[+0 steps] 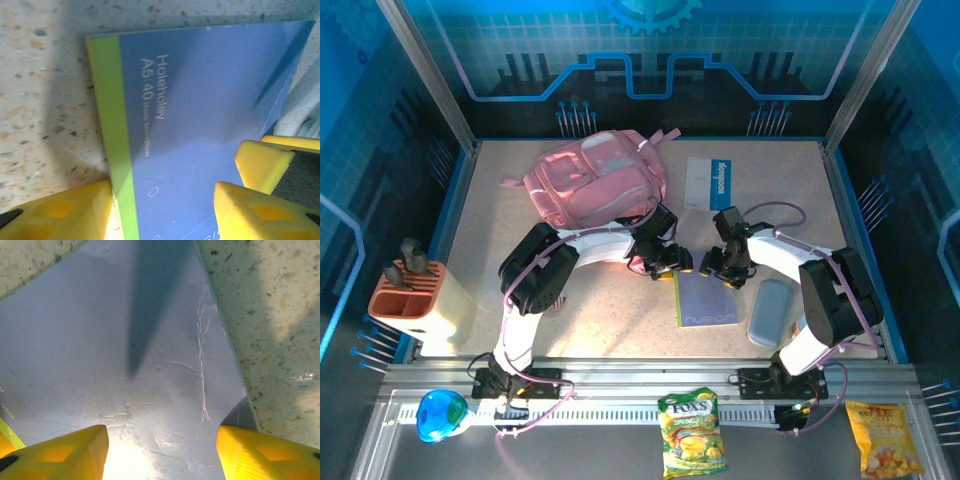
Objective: Pack the student bag
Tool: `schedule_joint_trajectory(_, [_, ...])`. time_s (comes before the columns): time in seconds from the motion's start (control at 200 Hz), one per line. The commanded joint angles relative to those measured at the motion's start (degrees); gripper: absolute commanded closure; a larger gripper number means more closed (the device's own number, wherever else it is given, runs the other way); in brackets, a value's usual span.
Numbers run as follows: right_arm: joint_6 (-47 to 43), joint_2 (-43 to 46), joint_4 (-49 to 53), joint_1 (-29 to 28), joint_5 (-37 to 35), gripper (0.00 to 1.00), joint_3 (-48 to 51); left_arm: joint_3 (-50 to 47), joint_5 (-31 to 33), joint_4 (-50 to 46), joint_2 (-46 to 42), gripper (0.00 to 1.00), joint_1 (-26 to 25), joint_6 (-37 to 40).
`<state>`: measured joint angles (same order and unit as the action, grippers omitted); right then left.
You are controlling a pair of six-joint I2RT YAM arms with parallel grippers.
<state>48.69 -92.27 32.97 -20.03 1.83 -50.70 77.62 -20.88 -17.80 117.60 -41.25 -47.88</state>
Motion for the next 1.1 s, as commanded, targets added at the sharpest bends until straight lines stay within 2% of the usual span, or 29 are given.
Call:
schedule_joint_trajectory(0.0, [1.3,-1.9,-0.7,0.4,2.6,0.39,2.5,0.8,-3.9,2.7,1.2,0.45,-0.1,0.8])
schedule_joint_trajectory(0.25, [2.4,-1.1,-2.3,1.3,2.7,0.40,4.0,-3.6,-4.6,8.8,-3.9,0.54,0.0,2.1])
schedule_joint_trajectory(0.475, [3.5,-0.6,-5.2,2.2,4.0,0.44,6.1,-8.3,-8.3,17.2,-7.7,0.61,0.0,3.1])
schedule_joint_trajectory(0.82, [5.3,-1.2,-7.9,3.5,6.4,0.49,8.1,-9.5,-11.0,23.0,-6.2,0.67,0.0,3.5])
schedule_joint_trajectory(1.006, [5.4,-0.7,-8.4,4.0,7.0,0.49,8.2,-9.7,-8.8,23.6,-5.7,0.71,0.6,2.9])
schedule_joint_trajectory(1.096, [5.1,0.3,-8.4,4.5,6.8,0.49,8.2,-9.8,-7.3,22.7,-6.3,0.77,1.0,2.8])
